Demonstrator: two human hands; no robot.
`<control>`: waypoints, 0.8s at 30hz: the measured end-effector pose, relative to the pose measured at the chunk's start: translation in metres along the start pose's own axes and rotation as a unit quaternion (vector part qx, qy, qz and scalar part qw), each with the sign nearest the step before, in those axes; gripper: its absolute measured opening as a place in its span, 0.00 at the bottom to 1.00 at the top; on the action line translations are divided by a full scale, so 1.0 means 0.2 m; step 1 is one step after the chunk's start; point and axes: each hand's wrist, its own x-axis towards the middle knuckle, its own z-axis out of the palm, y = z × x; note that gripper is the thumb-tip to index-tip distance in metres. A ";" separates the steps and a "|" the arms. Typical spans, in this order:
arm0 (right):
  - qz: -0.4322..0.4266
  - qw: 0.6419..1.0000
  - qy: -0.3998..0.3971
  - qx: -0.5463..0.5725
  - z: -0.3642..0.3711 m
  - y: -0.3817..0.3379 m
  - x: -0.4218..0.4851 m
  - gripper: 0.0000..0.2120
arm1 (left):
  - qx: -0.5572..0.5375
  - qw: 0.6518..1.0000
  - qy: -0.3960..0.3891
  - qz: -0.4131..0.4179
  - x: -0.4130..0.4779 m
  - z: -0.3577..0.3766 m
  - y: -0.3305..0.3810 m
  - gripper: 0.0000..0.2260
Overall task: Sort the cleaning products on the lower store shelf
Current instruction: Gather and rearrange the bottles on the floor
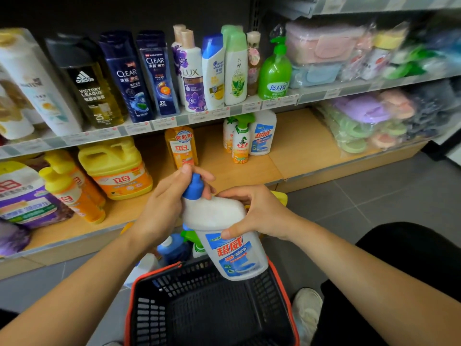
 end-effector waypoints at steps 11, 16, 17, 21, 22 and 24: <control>0.003 0.990 0.091 0.110 -0.07 -0.03 0.06 0.29 | -0.012 0.995 -0.030 -0.093 -0.03 -0.01 -0.12 0.18; 0.019 0.973 0.140 0.182 -0.07 -0.07 0.10 0.30 | -0.029 0.983 -0.103 -0.147 -0.06 0.01 -0.19 0.20; 0.023 0.970 0.148 0.191 -0.07 -0.08 0.11 0.30 | -0.042 0.983 -0.090 -0.151 -0.06 0.01 -0.19 0.20; 0.032 0.958 0.171 0.228 -0.07 -0.09 0.13 0.30 | -0.078 0.984 -0.029 -0.160 -0.05 0.00 -0.17 0.20; 0.035 0.961 0.157 0.223 -0.07 -0.09 0.13 0.30 | -0.080 0.984 -0.011 -0.162 -0.05 0.00 -0.17 0.19; 0.057 0.975 0.100 0.191 -0.05 -0.06 0.10 0.31 | -0.083 0.982 0.027 -0.165 -0.05 -0.01 -0.16 0.18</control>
